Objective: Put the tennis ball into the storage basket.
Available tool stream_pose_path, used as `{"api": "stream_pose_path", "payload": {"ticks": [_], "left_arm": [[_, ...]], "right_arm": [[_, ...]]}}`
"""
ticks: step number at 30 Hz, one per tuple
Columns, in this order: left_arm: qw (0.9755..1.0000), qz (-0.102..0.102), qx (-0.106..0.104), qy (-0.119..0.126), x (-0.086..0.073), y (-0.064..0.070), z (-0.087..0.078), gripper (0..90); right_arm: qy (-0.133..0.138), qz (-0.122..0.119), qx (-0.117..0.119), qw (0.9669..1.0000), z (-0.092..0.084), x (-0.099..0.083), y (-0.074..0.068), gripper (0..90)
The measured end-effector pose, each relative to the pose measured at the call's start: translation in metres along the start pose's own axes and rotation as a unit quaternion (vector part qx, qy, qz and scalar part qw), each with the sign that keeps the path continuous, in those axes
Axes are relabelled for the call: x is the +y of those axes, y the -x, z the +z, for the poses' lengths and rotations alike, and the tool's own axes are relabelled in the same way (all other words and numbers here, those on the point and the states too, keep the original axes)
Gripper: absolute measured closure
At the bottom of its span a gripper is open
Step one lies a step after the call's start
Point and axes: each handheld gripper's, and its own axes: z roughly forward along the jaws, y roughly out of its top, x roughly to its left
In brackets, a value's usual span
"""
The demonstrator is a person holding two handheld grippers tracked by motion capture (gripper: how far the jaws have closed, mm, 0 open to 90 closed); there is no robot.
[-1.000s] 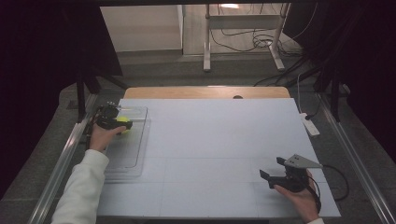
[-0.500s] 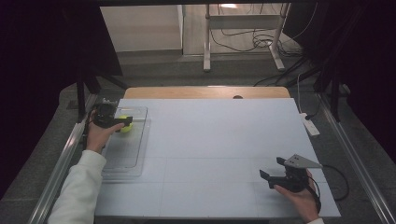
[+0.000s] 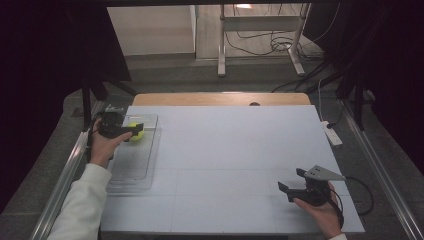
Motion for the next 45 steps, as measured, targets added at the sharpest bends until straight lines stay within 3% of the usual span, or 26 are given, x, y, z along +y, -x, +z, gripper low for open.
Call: {"api": "stream_pose_path", "payload": {"ticks": [10,16,25,41,45], "left_arm": [[0.999,-0.009,-0.035,0.026,-0.003,0.004,-0.014,12.2],[0.9984,0.0,-0.045,0.034,-0.007,0.01,-0.021,12.5],[0.9956,0.009,-0.082,0.045,-0.013,0.024,-0.03,12.6],[0.9894,0.041,-0.124,0.062,-0.024,0.055,-0.044,13.1],[0.9888,0.047,-0.128,0.061,-0.027,0.059,-0.045,13.2]], "right_arm": [[0.0,0.0,-0.001,1.0,0.0,0.0,0.0,11.0],[0.001,-0.001,-0.001,1.0,-0.001,0.0,0.0,10.9],[0.0,-0.001,-0.002,1.0,-0.001,0.0,-0.001,10.9],[0.001,-0.001,-0.001,1.0,0.0,0.001,-0.001,10.9],[0.001,-0.001,-0.001,1.0,0.0,0.001,-0.001,10.9]]}}
